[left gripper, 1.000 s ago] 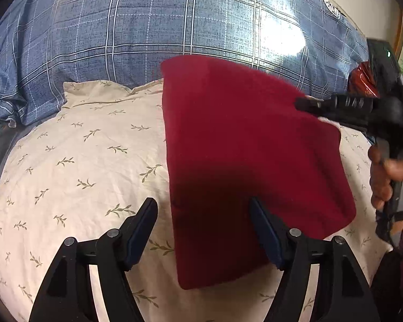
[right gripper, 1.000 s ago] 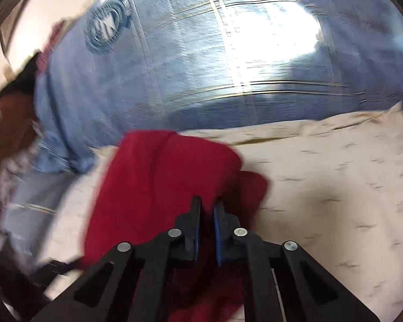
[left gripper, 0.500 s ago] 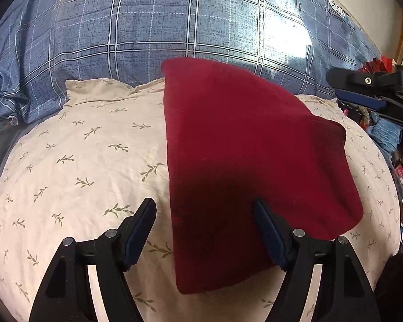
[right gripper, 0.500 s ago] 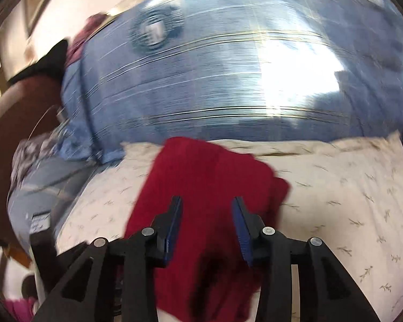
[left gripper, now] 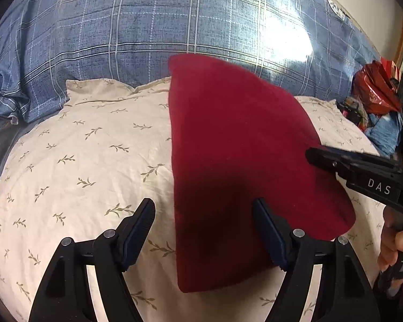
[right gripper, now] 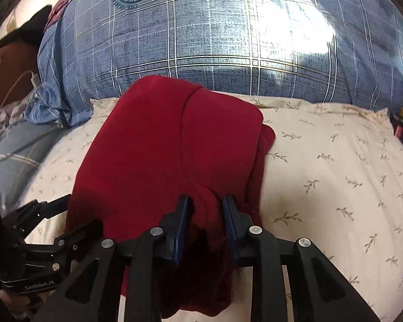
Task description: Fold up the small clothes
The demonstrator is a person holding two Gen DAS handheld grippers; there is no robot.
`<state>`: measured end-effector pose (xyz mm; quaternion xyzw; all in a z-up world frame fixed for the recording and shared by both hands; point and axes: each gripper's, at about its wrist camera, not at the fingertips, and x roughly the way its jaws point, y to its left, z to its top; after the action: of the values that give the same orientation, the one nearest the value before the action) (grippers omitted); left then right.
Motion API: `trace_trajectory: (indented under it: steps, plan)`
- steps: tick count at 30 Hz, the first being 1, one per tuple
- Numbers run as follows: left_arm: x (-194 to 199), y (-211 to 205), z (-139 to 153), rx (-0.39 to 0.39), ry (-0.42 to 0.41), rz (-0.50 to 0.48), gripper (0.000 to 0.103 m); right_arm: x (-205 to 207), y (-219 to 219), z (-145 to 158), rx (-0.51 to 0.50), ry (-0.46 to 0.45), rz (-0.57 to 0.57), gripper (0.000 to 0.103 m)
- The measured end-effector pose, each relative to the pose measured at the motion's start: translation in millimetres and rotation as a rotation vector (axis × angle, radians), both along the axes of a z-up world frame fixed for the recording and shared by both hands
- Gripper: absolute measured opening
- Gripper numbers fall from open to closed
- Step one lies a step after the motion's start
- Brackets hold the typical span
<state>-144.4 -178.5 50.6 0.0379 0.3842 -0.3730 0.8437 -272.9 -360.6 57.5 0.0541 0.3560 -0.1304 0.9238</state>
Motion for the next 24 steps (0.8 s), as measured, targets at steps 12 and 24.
trace_trajectory:
  steps: [12,24]
  plan:
    - [2.1,2.3,-0.1,-0.007,0.005,0.013,0.075,1.4,-15.5,20.6,0.140,-0.102,-0.076,0.061]
    - [3.0,9.0,4.9,-0.039,0.008,0.032,0.075,1.6,-13.1,1.3,0.024,-0.044,-0.052,0.018]
